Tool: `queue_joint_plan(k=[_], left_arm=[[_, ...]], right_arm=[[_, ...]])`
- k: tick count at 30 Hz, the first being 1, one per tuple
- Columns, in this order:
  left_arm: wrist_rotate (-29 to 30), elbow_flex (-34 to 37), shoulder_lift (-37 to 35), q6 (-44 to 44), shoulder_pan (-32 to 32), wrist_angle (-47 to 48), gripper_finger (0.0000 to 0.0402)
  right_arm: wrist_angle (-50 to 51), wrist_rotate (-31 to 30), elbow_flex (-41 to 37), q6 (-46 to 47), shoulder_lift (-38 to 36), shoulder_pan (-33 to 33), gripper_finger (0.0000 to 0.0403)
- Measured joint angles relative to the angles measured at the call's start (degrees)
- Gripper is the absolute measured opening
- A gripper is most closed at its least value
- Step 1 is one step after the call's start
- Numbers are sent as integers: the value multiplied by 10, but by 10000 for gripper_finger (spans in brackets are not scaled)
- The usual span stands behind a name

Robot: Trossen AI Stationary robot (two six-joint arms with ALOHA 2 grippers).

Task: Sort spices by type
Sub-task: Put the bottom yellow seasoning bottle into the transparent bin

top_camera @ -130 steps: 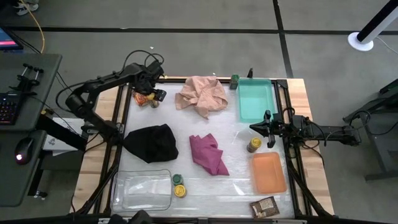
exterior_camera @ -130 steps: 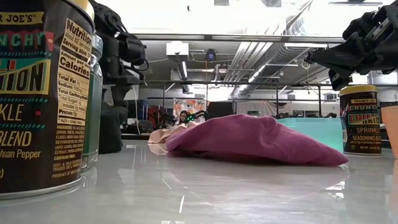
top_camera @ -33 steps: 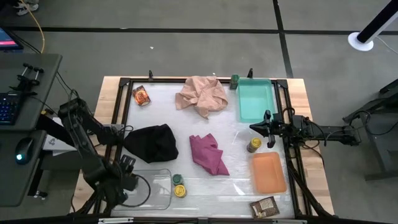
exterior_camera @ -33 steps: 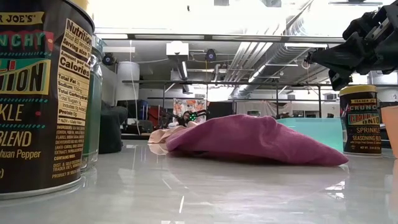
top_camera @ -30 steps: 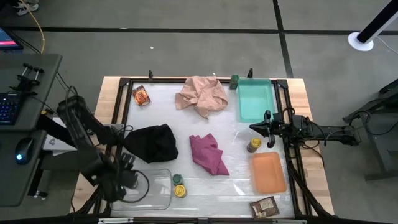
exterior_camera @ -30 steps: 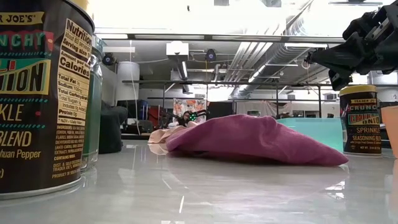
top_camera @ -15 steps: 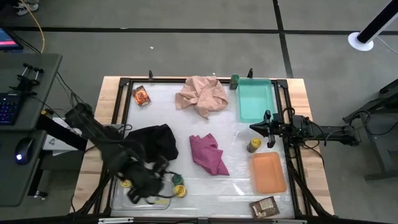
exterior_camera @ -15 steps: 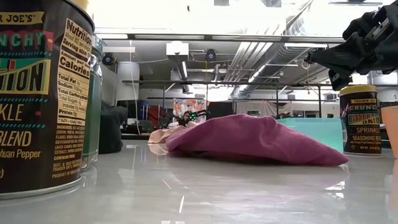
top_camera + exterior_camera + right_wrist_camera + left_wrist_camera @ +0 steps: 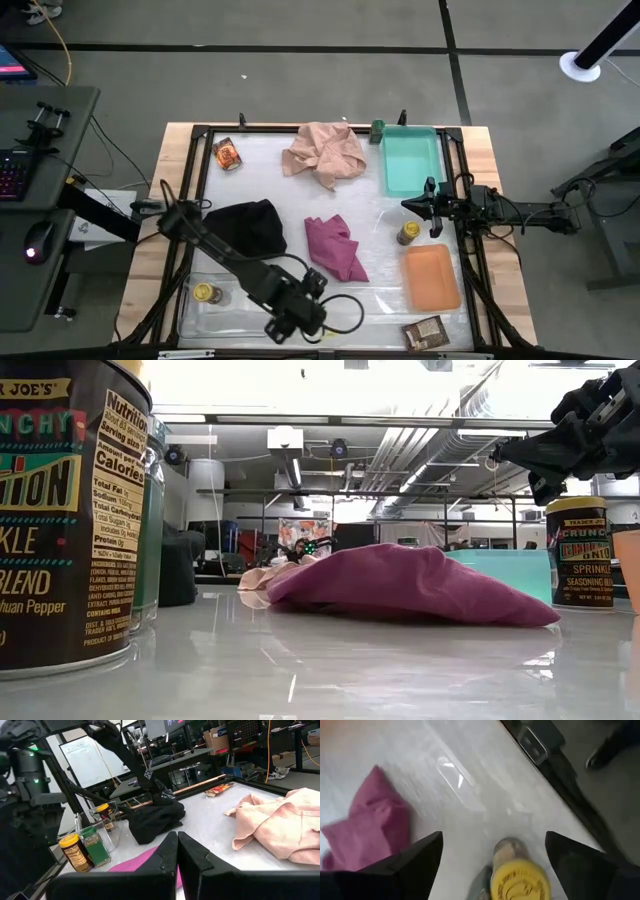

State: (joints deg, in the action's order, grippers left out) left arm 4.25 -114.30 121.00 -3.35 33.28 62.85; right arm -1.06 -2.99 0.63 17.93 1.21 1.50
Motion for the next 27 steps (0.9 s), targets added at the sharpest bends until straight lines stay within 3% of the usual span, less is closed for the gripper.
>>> queue_joint_plan(k=[3, 8, 11, 20, 27], left_arm=[[-2, -30, 15, 115, -4, 19, 344], [-16, -33, 13, 381, -11, 76, 344], [-22, -33, 11, 473, -9, 129, 344], [-18, -33, 11, 625, 24, 148, 344], [5, -33, 11, 632, 37, 133, 344]], right_arm=[[0, 0, 0, 0, 0, 0, 1], [0, 0, 0, 0, 0, 0, 1], [0, 0, 0, 0, 0, 0, 1], [0, 0, 0, 0, 0, 0, 1], [0, 0, 0, 0, 0, 0, 1]])
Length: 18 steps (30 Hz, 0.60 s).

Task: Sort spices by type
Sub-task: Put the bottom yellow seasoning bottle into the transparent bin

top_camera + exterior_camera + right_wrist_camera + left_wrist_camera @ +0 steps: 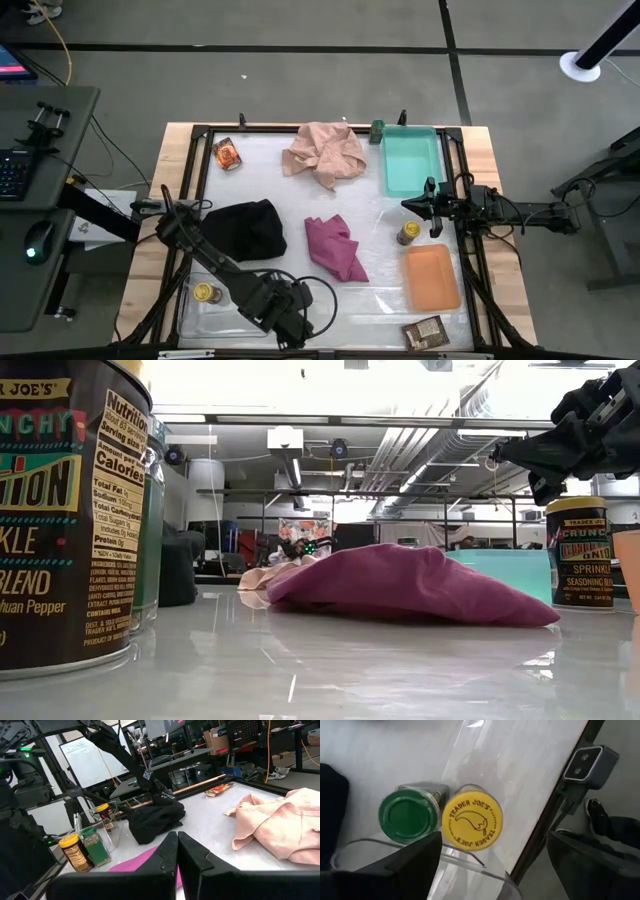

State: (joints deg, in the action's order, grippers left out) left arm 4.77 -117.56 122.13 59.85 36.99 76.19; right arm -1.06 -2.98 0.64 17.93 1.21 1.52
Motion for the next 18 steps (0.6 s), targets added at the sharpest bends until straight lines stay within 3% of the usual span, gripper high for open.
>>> queue_joint_plan(k=[11, 18], left_arm=[[-23, 1, 13, -25, 6, -6, 328], [-7, 1, 18, -41, -1, -5, 327]], right_arm=[[0, 0, 0, 0, 0, 0, 1], [0, 0, 0, 0, 0, 0, 1]])
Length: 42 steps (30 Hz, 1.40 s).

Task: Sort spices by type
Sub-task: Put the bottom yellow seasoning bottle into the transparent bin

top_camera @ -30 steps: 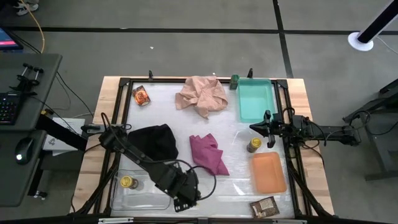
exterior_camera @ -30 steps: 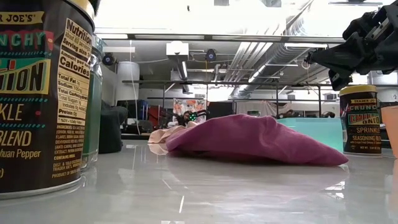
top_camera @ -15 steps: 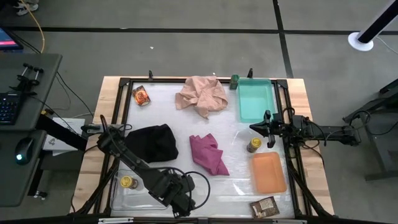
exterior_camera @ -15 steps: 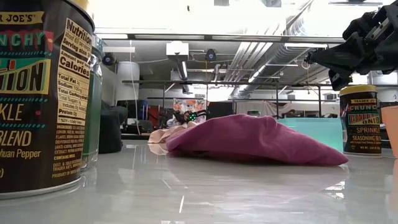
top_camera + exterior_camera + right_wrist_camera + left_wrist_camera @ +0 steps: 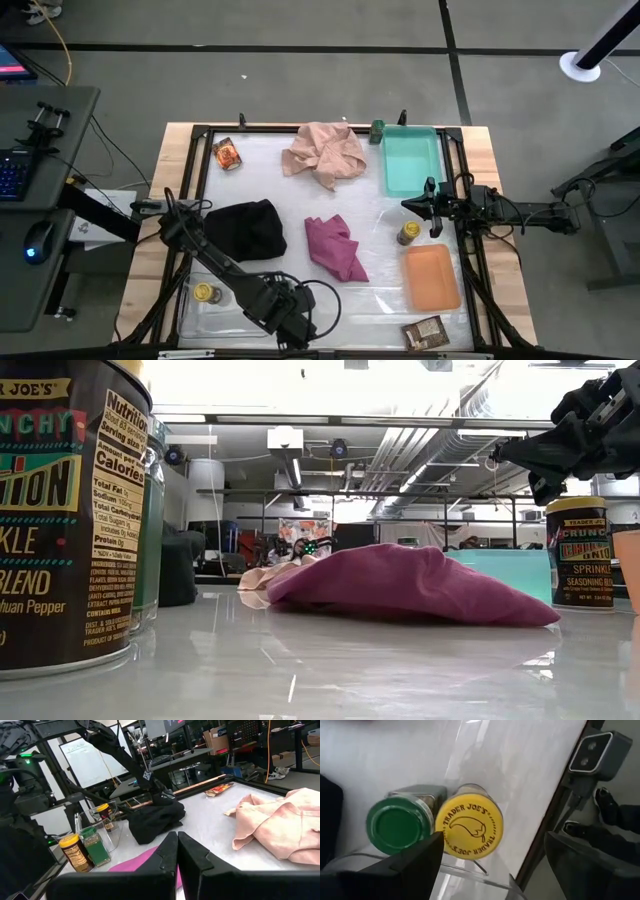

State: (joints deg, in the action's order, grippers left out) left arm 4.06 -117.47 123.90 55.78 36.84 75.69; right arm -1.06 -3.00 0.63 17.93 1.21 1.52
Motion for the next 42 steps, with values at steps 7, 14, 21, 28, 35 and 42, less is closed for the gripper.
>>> queue_joint_plan(k=[7, 14, 21, 28, 35, 42], left_arm=[[8, 0, -2, -32, -15, 16, 327], [11, 0, -2, -50, -37, 32, 327], [-19, 0, -2, -60, -52, 34, 327], [-24, 0, -2, -65, -52, 49, 327], [-53, 0, -2, -65, -51, 42, 327], [-58, 4, -3, -64, -49, 34, 327]], right_arm=[[0, 0, 0, 0, 0, 0, 1], [0, 0, 0, 0, 0, 0, 1], [0, 0, 0, 0, 0, 0, 1], [0, 0, 0, 0, 0, 0, 1], [0, 0, 0, 0, 0, 0, 1], [0, 0, 0, 0, 0, 0, 1]])
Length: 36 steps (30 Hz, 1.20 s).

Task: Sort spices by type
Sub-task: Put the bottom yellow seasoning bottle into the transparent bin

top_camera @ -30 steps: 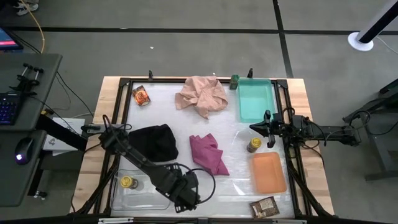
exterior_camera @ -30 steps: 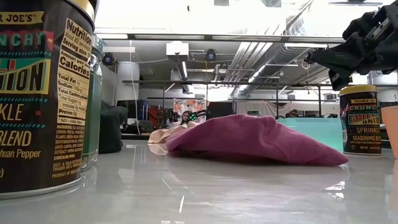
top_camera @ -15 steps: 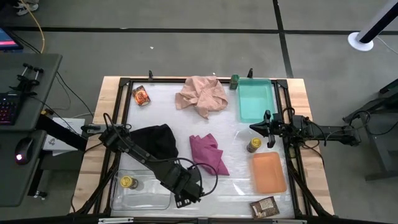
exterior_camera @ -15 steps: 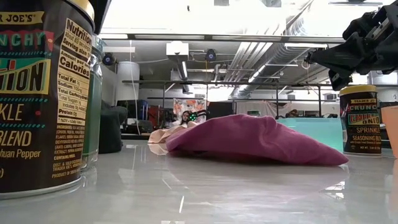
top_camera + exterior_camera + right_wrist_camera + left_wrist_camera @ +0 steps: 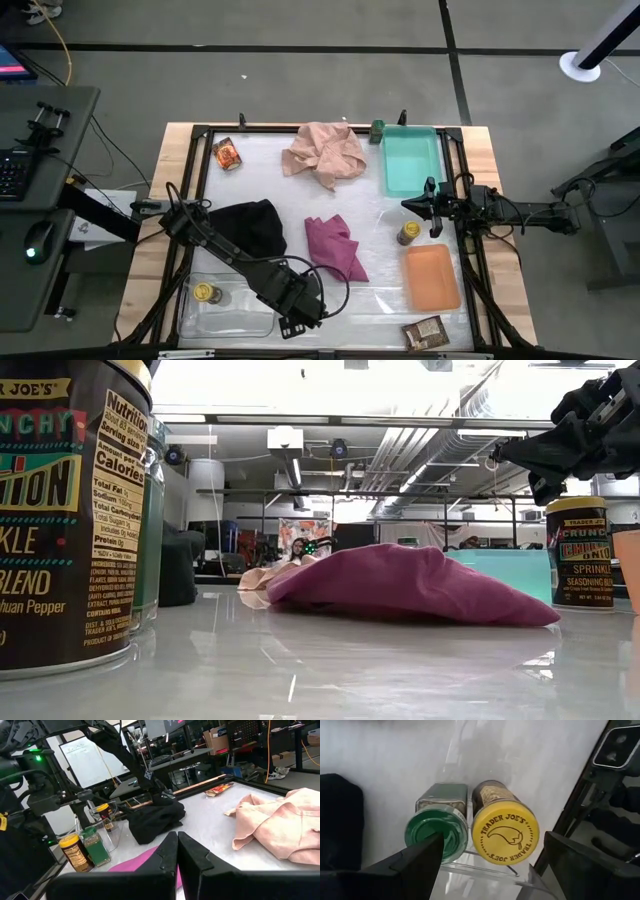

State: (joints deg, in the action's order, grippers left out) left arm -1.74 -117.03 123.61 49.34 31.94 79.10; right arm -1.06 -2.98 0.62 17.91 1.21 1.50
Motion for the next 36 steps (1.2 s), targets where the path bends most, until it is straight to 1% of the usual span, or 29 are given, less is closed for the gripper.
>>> queue_joint_plan(k=[7, 14, 18, 23, 30, 33, 36], left_arm=[[-3, 0, 0, 0, 0, -1, 327], [-8, 0, 0, -1, -2, -25, 327], [-12, 0, 0, -6, -3, -25, 327], [-1, 0, 0, -10, -3, -2, 327], [1, 2, 0, -21, -4, -5, 327], [-1, 22, -2, -25, -7, -13, 327], [-19, 50, -6, -27, -8, -10, 327]], right_arm=[[0, 0, 0, 0, 0, 0, 1], [0, 0, 0, 0, 0, 0, 1], [0, 0, 0, 0, 0, 0, 1], [0, 0, 0, 0, 0, 0, 1], [0, 0, 0, 0, 0, 0, 1], [0, 0, 0, 0, 0, 0, 1], [0, 0, 0, 0, 0, 0, 1]])
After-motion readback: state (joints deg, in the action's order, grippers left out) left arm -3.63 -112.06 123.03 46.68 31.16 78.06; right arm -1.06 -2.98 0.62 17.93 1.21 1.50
